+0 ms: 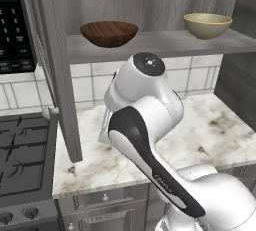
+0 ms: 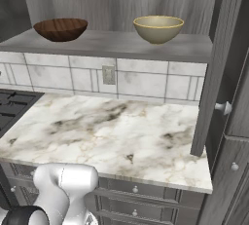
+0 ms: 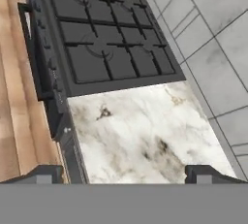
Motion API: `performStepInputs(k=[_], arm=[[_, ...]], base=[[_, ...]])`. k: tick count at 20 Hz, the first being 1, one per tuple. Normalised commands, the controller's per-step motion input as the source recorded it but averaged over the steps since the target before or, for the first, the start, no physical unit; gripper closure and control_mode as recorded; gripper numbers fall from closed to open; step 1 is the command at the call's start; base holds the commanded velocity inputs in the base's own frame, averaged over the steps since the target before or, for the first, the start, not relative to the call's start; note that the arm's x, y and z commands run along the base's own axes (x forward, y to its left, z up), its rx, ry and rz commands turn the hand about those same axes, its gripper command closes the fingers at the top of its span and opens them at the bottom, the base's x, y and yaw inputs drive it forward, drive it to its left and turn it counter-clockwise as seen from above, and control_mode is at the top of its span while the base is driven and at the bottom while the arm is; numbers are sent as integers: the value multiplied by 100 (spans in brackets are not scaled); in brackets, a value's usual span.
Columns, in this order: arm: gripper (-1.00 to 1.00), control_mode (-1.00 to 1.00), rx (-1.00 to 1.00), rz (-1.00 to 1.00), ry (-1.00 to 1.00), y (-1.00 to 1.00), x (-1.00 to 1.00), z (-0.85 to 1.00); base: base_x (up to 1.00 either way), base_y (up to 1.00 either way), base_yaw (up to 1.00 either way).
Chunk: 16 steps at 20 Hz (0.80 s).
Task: Move the bowls from the cabinet to the plates on the dining table.
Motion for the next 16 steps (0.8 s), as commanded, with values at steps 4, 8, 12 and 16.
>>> performStepInputs(k=[4,8,12,16], arm=[[-100,-100,-3,-45,-20,-23,9,3],[-100,-100,-6,-26,-21,-31,12,20],[-100,-100,0,-11,-18,-48,14,35],[-100,-100,0,-2,-15,-58,26,38]], base=[[0,0,0],[0,0,0],[0,0,0],[0,0,0]])
